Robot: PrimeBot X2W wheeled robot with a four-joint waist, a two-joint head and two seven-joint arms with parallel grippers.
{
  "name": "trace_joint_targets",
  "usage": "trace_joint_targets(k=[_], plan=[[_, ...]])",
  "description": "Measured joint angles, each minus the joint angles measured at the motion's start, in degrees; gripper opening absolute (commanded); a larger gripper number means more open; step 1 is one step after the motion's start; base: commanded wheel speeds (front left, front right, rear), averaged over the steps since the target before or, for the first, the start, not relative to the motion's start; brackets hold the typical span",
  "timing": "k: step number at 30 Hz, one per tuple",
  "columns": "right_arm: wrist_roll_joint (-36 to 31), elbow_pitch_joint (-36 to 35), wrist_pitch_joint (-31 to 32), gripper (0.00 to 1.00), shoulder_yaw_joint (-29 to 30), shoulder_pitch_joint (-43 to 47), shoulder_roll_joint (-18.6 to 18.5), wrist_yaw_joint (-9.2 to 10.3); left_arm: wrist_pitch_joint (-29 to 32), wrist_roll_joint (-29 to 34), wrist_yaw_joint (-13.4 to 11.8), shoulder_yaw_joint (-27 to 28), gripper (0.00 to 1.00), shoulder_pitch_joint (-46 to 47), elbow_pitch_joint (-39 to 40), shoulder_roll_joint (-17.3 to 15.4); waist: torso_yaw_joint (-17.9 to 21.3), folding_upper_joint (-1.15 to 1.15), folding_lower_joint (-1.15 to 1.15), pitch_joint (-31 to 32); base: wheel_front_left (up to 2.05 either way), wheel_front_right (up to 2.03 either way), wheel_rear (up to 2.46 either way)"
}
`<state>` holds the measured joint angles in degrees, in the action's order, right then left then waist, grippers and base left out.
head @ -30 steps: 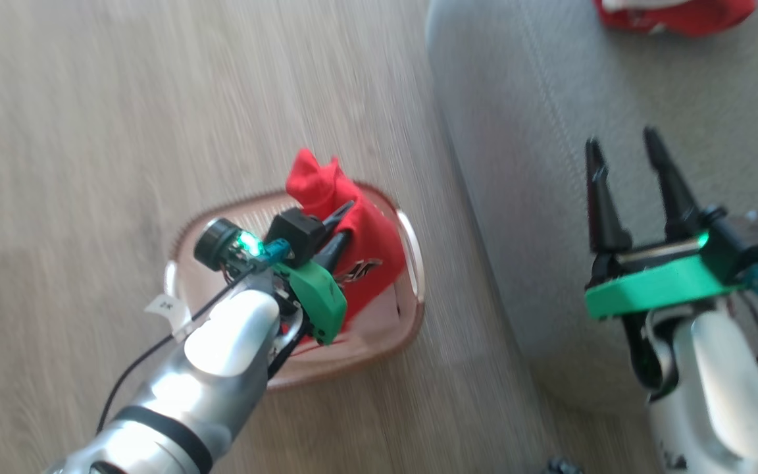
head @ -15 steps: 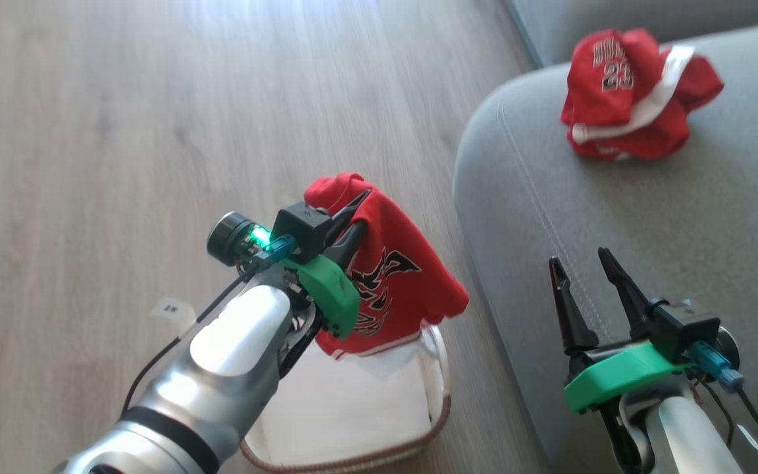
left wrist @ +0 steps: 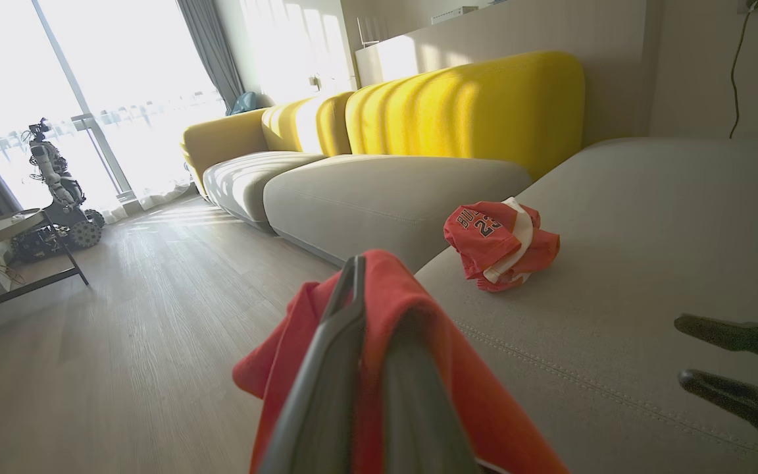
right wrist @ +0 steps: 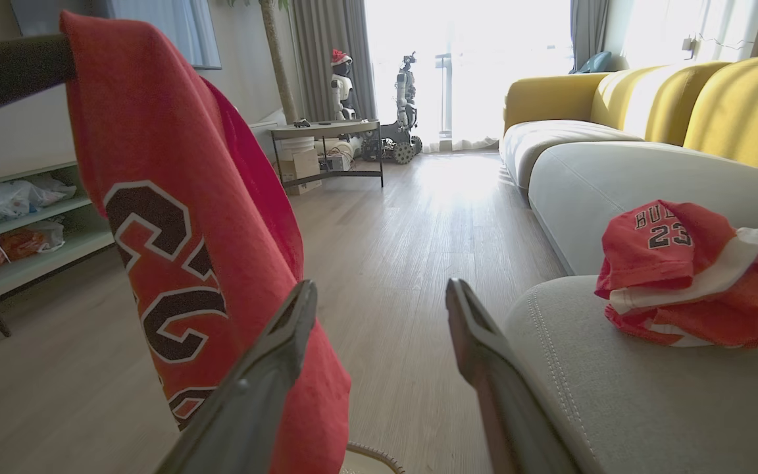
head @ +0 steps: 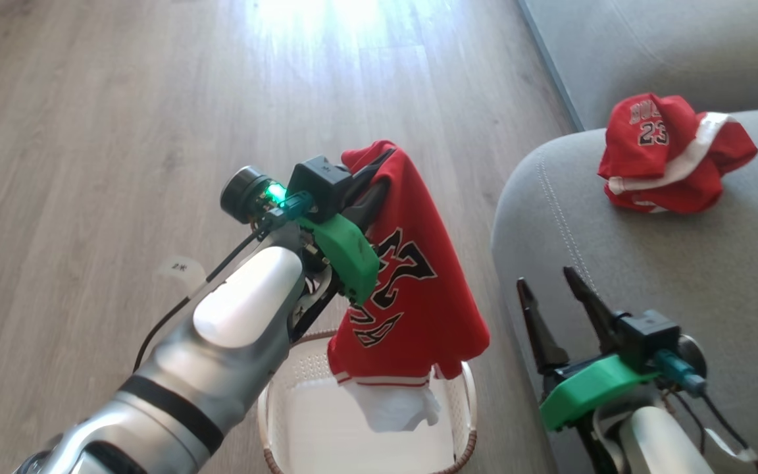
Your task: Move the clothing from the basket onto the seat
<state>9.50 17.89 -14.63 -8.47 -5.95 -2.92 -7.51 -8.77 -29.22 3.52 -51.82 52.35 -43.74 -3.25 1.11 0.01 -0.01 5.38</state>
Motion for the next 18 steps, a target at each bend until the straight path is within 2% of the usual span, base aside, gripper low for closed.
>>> trace_joint_targets(k=[9,13,18], plan=[[-1.54,5.64,0.00,1.00,-6.04,-5.26,-0.02,0.00,0.44,0.00,-0.53,-0.91,0.00,1.16,4.09,0.48,-2.44,0.00,0.00,1.11,0.00,0.00,0.00],[-5.52,10.69,0.00,1.00,-8.38,-9.36,-0.07,0.00,0.71,-0.27,-0.53,-1.33,0.00,1.77,5.46,0.55,-3.21,0.00,0.00,1.31,0.00,0.00,0.00],[-6.81,17.30,0.00,1.00,-8.98,-13.78,-0.16,0.00,1.16,-0.52,-0.54,-2.71,0.00,2.16,7.64,0.67,-4.55,0.00,0.00,1.36,0.00,0.00,0.00]])
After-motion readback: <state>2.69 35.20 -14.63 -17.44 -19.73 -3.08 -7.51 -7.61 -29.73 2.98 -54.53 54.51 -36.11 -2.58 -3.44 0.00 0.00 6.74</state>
